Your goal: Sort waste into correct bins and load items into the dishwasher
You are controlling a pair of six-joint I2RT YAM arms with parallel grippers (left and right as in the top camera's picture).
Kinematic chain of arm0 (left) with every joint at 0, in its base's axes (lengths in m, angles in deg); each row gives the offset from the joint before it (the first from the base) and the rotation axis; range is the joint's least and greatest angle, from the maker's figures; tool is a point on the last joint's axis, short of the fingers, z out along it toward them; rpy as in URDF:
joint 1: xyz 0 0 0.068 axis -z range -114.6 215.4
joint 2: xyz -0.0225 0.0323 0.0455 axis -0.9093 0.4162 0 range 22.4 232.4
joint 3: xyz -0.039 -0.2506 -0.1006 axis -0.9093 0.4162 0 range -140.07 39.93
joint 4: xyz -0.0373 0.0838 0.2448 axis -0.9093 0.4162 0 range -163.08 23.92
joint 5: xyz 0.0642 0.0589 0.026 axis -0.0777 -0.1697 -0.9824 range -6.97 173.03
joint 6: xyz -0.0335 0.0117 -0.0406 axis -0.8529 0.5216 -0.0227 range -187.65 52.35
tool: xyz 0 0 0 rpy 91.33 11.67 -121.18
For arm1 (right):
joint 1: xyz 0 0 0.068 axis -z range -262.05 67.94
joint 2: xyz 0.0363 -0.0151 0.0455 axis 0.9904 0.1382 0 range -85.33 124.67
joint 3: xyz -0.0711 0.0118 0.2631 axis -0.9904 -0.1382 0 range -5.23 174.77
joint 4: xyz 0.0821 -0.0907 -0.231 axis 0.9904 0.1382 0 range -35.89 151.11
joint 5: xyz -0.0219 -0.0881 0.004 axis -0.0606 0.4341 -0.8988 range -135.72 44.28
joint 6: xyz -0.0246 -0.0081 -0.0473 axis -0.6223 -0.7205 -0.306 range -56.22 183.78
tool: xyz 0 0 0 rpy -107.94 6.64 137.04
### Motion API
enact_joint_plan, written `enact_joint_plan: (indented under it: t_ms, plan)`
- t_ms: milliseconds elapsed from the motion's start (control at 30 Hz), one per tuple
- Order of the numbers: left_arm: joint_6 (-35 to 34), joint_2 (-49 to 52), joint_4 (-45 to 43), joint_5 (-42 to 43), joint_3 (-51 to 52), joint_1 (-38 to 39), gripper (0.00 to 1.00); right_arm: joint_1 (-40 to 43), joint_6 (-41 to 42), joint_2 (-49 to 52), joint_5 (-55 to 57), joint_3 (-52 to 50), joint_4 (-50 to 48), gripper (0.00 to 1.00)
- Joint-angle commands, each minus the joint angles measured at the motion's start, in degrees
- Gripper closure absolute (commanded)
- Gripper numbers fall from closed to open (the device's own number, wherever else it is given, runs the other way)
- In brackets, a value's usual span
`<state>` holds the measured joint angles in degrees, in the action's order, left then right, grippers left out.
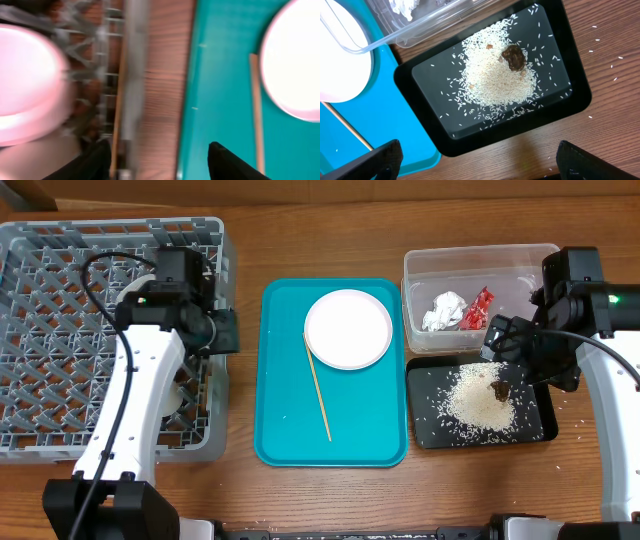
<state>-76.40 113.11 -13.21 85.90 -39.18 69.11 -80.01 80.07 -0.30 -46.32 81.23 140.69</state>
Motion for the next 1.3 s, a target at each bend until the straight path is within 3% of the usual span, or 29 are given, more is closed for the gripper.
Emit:
enact_joint_plan:
  t_ms: [0,333,633,833,1033,1267]
  plan:
    - [-4.28,0.00,-0.15,5.86,1.14,5.14,0.31,-0.04,0.02,-0.17,0.55,0.76,-0.13,0.00]
    - [-17.75,6.38,-9.14,1.44,7.80,21.84,0.31,-0.04,0.02,-0.17,0.55,0.76,-0.11,0.00]
    - [-18.75,19.26,-11.10,-2.23,8.28,26.86,0.35,-0.04,0.02,-0.17,0.52,0.76,-0.11,0.00]
    - [-18.71,22.14,-10.62,-2.23,8.28,26.64,0.56,-0.04,0.02,-0.17,0.55,0.76,-0.11,0.00]
    - [-18.73,21.68,-9.27,-2.21,7.74,25.73,0.96,-0.04,0.02,-0.17,0.55,0.76,-0.07,0.00]
    - [-18.23,16.61,-5.62,-2.38,5.40,21.57,0.96,-0.04,0.02,-0.17,0.52,0.76,-0.09,0.00]
